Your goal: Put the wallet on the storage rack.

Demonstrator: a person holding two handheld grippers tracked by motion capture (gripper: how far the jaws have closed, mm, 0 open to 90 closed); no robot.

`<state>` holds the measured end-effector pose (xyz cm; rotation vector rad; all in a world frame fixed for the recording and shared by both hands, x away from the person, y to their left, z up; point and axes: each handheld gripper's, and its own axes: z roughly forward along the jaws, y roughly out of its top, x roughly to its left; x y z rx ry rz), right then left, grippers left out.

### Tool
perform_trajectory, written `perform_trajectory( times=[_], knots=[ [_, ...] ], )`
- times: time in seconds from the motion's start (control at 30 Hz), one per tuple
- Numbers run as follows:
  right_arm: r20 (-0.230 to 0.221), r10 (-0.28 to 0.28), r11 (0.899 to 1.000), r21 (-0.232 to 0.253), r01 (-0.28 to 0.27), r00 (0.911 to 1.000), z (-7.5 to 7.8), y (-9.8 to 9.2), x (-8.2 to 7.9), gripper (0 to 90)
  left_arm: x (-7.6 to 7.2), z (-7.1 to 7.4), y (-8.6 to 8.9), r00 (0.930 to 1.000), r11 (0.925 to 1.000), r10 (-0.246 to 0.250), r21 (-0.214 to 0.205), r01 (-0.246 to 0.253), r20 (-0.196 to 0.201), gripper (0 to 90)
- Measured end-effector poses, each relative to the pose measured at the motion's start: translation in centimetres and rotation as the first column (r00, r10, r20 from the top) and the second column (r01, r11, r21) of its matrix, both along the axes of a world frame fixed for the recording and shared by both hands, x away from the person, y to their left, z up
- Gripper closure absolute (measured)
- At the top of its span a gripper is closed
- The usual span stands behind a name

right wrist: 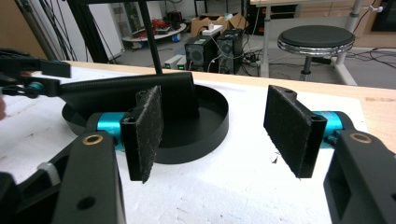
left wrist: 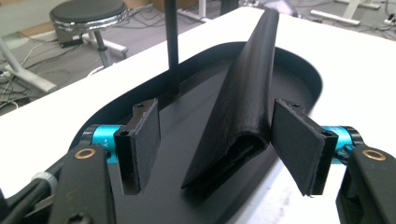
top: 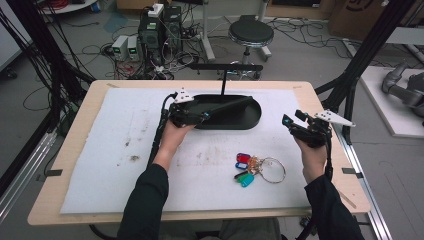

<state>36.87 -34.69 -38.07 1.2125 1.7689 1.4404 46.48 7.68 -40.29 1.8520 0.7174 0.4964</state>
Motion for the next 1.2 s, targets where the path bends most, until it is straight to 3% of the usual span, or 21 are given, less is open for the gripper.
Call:
perform_trajectory(
  times=[0.3,0.4,0.7,1.1,1.2],
  knots=[
    [-0.002,-0.002,1.000,-0.001,0.002,1.0000,0.0,0.0,-0.1,38.0,-2.5,1.4,2.0,0.9984,0.9990,0.010,-0.043,-0.007,0.056,34.7],
    [-0.003,0.003,1.000,-0.002,-0.003,1.0000,0.0,0.0,-0.1,37.8,-4.0,1.9,3.3,0.9964,0.9974,0.018,-0.071,-0.013,0.082,34.7],
    [-0.017,0.022,1.000,-0.015,-0.022,0.9996,0.0,0.1,-0.2,36.2,-7.6,2.0,6.0,0.9924,0.9966,0.026,-0.081,-0.016,0.120,34.5],
    [-0.012,0.044,0.998,-0.050,-0.044,0.9990,0.3,0.5,-0.8,34.2,-12.6,0.4,9.0,0.9941,0.9944,0.062,-0.091,-0.054,0.089,31.8],
    [-0.018,0.053,0.995,-0.083,-0.055,0.9984,0.3,0.4,-1.2,34.0,-13.6,0.3,9.5,0.9923,0.9935,0.087,-0.081,-0.080,0.088,31.6]
  ],
)
